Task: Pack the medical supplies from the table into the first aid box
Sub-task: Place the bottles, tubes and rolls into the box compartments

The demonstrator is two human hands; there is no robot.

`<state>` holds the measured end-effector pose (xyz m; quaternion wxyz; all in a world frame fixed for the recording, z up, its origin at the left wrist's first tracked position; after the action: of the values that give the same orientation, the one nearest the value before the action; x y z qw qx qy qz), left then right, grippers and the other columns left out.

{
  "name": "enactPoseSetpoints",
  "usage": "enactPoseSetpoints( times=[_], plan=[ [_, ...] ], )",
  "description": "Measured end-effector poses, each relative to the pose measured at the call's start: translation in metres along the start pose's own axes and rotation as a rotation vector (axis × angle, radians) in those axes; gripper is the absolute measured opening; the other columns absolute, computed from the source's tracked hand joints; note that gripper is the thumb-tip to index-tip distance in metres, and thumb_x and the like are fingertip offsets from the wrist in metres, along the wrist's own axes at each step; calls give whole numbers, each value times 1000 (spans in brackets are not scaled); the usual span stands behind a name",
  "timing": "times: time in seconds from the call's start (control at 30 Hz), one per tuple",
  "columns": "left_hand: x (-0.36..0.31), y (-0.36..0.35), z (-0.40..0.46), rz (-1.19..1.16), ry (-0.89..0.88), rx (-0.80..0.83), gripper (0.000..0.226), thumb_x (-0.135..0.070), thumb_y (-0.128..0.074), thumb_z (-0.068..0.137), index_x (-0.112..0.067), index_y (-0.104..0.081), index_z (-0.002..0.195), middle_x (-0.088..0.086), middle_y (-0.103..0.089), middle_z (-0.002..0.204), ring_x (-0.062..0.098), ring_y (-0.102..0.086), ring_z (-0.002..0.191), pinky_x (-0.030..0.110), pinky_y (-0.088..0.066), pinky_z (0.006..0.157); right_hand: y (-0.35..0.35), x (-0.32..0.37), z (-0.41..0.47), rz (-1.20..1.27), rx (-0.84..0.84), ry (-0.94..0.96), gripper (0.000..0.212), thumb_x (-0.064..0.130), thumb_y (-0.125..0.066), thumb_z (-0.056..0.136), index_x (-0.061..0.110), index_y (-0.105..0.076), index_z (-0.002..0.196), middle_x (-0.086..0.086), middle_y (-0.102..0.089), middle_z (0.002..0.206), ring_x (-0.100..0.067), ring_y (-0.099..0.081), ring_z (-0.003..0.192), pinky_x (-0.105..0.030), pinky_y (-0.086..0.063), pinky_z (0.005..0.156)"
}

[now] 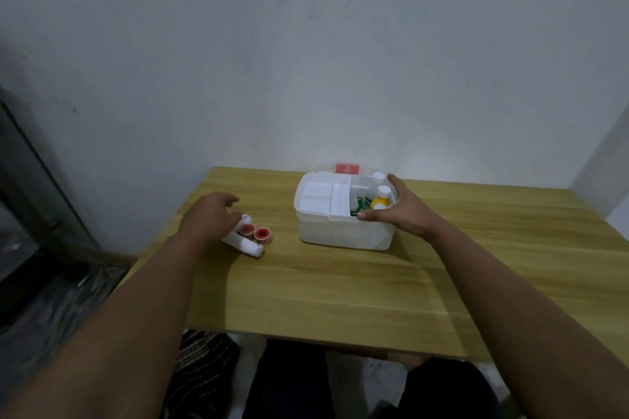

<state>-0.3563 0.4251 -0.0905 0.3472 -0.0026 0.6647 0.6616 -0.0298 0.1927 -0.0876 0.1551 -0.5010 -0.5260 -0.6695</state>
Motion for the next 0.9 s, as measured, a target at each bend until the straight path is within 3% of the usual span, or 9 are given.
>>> enactPoseSetpoints(
  times=[0.1,0.23,0.37,0.5,0.67,0.8,0.9],
  plan=[
    [9,-2,4,72,15,74,46,-30,-65,89,-24,-65,135,3,-62,137,24,-60,119,38,-50,92,0,0,-2,16,-6,9,153,68,-91,43,24,-11,166,-1,-27,169,-25,-35,150,-40,-37,115],
    [23,1,7,143,70,103,49,-43,-62,90,-25,-63,135,5,-60,138,27,-58,122,39,-49,94,-1,-1,-2,42,-13,12,150,63,-93,46,25,-12,166,-1,-29,168,-24,-36,149,-39,-37,116],
    [37,-8,5,43,196,124,56,-50,-64,88,-20,-62,135,8,-64,134,26,-59,120,36,-48,90,0,0,-3,49,-19,15,146,60,-92,49,25,-12,166,-2,-30,167,-24,-36,149,-39,-38,115],
    [25,-12,9,28,191,100,66,-58,-68,86,-10,-66,131,9,-63,137,27,-59,122,34,-48,88,0,-1,-3,55,-21,10,145,60,-94,51,26,-12,166,-2,-30,167,-24,-37,149,-40,-38,115],
    [15,-15,18,-36,205,112,72,-51,-83,76,-9,-65,132,9,-62,136,27,-59,123,36,-49,92,0,-2,-3,82,-13,0,147,59,-95,49,27,-12,166,1,-31,167,-22,-37,148,-37,-39,116],
    [7,-17,23,7,169,112,67,-41,-88,73,-8,-68,127,9,-66,130,27,-61,119,34,-50,88,0,-2,-4,85,-19,-2,139,50,-97,58,26,-11,166,2,-33,166,-20,-39,147,-34,-39,115],
    [3,-19,25,70,146,128,43,-34,-86,74,-8,-77,108,9,-73,110,24,-66,101,37,-54,82,0,-3,-4,91,-19,-6,136,44,-97,63,24,-10,166,1,-34,165,-21,-40,146,-32,-39,112]
  ],
)
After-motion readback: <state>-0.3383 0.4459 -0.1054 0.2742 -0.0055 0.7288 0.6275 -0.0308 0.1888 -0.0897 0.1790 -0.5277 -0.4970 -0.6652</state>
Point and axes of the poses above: each hand's wrist, its own z-axis towards the middle knuckle, its own y-axis out of the back of the hand, x = y × z, the point moved 10 cm from there along z, towards the middle knuckle
